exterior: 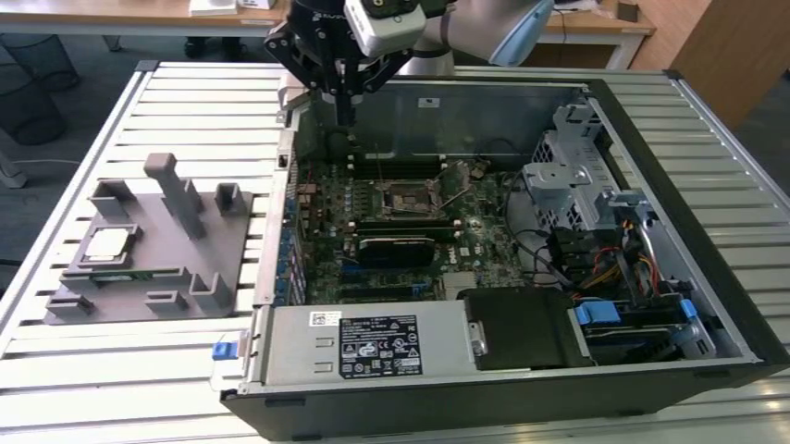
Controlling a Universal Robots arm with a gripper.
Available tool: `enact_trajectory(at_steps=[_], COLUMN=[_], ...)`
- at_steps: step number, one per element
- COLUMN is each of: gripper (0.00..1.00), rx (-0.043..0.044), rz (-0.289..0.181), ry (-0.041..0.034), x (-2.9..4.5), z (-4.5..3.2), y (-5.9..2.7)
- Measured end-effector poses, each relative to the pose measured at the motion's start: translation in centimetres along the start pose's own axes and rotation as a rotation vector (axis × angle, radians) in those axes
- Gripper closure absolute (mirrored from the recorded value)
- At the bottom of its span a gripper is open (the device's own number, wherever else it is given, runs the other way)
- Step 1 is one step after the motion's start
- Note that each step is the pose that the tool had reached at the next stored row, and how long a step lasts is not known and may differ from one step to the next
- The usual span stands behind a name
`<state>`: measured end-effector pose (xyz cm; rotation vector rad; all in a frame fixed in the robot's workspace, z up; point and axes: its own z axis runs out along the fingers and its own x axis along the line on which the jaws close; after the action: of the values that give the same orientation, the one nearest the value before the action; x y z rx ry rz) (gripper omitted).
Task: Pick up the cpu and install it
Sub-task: 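Reach for the cpu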
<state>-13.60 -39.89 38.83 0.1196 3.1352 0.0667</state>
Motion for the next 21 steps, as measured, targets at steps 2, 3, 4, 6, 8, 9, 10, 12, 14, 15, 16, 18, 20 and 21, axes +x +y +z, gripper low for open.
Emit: enact_trajectory(at_steps=[2, 3, 4, 6, 8, 9, 10, 12, 14, 15, 16, 18, 20, 21], gripper=[0.89, 0.89, 0.89, 0.89, 0.89, 0.89, 0.89, 0.89, 0.89, 0.89, 0.89, 0.89, 0.89, 0.89], rx=[0.0000, 0.0001, 0.0001, 0.0002, 0.0003, 0.0004, 0.0005, 0.0006, 0.0007, 0.0008, 0.0008, 0.0009, 0.0009, 0.0010], rz=[0.000, 0.000, 0.000, 0.000, 0.000, 0.000, 0.000, 0.000, 0.000, 0.000, 0.001, 0.001, 0.001, 0.001], ry=[0.0010, 0.0015, 0.0020, 0.0033, 0.0047, 0.0055, 0.0063, 0.0078, 0.0096, 0.0105, 0.0115, 0.0128, 0.0140, 0.0146], x=[0.04, 0.07, 0.09, 0.13, 0.18, 0.21, 0.24, 0.32, 0.42, 0.47, 0.53, 0.64, 0.79, 0.88], z=[0.02, 0.03, 0.04, 0.06, 0.08, 0.09, 0.10, 0.12, 0.15, 0.16, 0.18, 0.21, 0.24, 0.26], y=[0.00, -0.01, -0.01, -0.01, -0.02, -0.02, -0.02, -0.03, -0.04, -0.04, -0.05, -0.06, -0.07, -0.08])
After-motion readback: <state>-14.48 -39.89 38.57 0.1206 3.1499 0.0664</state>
